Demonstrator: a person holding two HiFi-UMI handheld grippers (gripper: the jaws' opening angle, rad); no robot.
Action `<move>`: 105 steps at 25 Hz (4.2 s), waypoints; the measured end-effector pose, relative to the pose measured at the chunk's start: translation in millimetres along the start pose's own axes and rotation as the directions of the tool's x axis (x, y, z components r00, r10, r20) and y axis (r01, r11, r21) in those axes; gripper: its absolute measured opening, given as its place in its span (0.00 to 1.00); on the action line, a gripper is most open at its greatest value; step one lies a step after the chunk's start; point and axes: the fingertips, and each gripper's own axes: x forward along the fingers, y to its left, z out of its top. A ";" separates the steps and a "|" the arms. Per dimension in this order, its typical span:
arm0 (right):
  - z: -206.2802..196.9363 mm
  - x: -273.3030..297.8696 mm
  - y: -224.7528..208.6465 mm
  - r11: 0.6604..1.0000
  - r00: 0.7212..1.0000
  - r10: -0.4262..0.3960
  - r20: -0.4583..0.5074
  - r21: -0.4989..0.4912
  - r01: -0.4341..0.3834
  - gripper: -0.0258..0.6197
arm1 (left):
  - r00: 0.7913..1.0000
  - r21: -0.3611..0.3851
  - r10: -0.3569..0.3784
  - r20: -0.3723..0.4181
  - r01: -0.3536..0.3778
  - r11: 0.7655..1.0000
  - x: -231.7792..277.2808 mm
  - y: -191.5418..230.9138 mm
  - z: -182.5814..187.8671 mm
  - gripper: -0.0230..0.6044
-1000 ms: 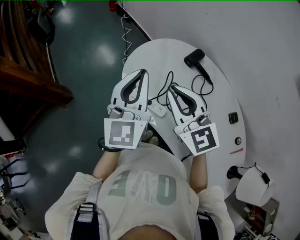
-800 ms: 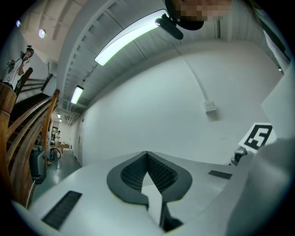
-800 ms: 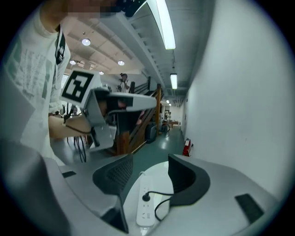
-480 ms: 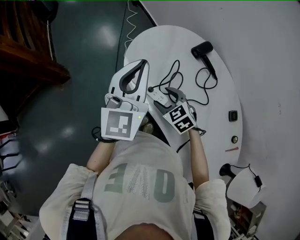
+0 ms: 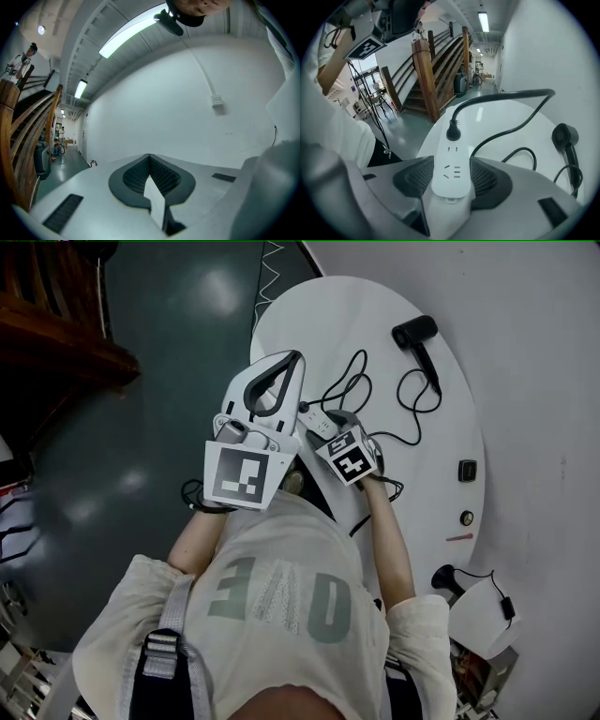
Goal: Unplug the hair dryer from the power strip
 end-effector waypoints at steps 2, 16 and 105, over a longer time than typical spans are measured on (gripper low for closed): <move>1.5 -0.3 0.8 1.000 1.000 -0.001 0.003 -0.028 0.001 0.43 | 1.000 -0.005 -0.005 -0.008 0.005 1.000 1.8 0.1 -5.2 0.05; -1.0 -0.3 0.3 1.000 1.000 0.011 0.014 -0.009 -0.011 0.43 | 0.971 -0.020 -0.197 -0.132 0.197 0.980 -2.8 -26.3 -112.2 0.21; -18.4 5.2 -6.8 0.996 0.996 0.009 -0.092 -0.084 -0.017 0.45 | 0.924 0.136 -0.375 -0.071 0.381 0.914 79.8 -56.2 -45.5 0.07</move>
